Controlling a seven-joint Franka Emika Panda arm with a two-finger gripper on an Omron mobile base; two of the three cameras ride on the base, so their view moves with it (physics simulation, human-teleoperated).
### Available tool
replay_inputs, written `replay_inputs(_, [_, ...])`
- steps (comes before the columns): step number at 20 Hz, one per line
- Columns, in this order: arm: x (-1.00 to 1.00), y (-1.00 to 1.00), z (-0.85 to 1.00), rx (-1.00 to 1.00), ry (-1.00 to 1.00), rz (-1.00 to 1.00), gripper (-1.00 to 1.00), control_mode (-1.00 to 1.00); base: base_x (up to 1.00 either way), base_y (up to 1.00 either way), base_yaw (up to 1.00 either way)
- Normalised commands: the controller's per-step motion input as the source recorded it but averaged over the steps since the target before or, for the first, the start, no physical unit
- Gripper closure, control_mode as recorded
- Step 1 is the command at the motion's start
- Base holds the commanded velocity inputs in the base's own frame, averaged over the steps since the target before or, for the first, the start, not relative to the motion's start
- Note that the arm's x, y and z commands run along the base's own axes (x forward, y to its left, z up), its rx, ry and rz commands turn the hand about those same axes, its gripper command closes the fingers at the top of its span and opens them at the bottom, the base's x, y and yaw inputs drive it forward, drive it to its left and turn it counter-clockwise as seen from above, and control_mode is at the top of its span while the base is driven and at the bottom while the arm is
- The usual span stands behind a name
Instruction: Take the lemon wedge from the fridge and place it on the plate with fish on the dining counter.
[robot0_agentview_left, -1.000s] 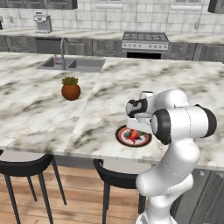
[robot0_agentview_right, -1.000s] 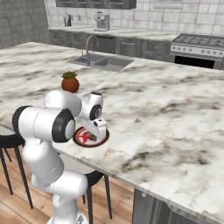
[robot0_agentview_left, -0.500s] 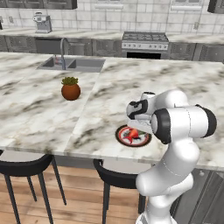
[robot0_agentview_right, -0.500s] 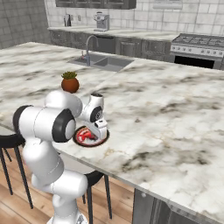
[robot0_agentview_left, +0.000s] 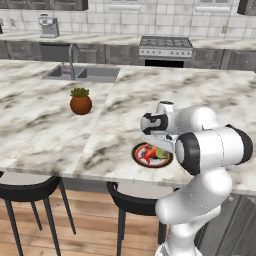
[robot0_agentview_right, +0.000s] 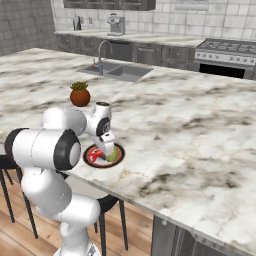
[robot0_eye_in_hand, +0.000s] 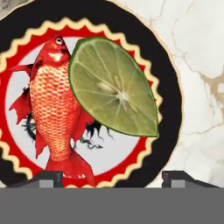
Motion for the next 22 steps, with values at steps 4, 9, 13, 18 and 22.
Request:
replay_inputs(4, [-0.34,0.31,0.65,-0.02,-0.08,-0.13,-1.00,-1.00,0.00,0.00,0.00])
replay_inputs(9, [-0.54,0.11,0.76,-0.01,-0.05,-0.17,-1.00,-1.00,0.00,0.00,0.00])
replay_inputs(13, [-1.00,-0.10,0.41,-0.05,-0.20,-0.06,-1.00,-1.00,0.00,0.00,0.00])
replay_inputs(18, [-1.00,-0.37,0.05,-0.01,-0.33,0.00,-1.00,-1.00,0.00,0.00,0.00])
replay_inputs(22, [-1.00,-0.53,-0.07,0.00,-0.46,0.00,-1.00,-1.00,0.00,0.00,0.00])
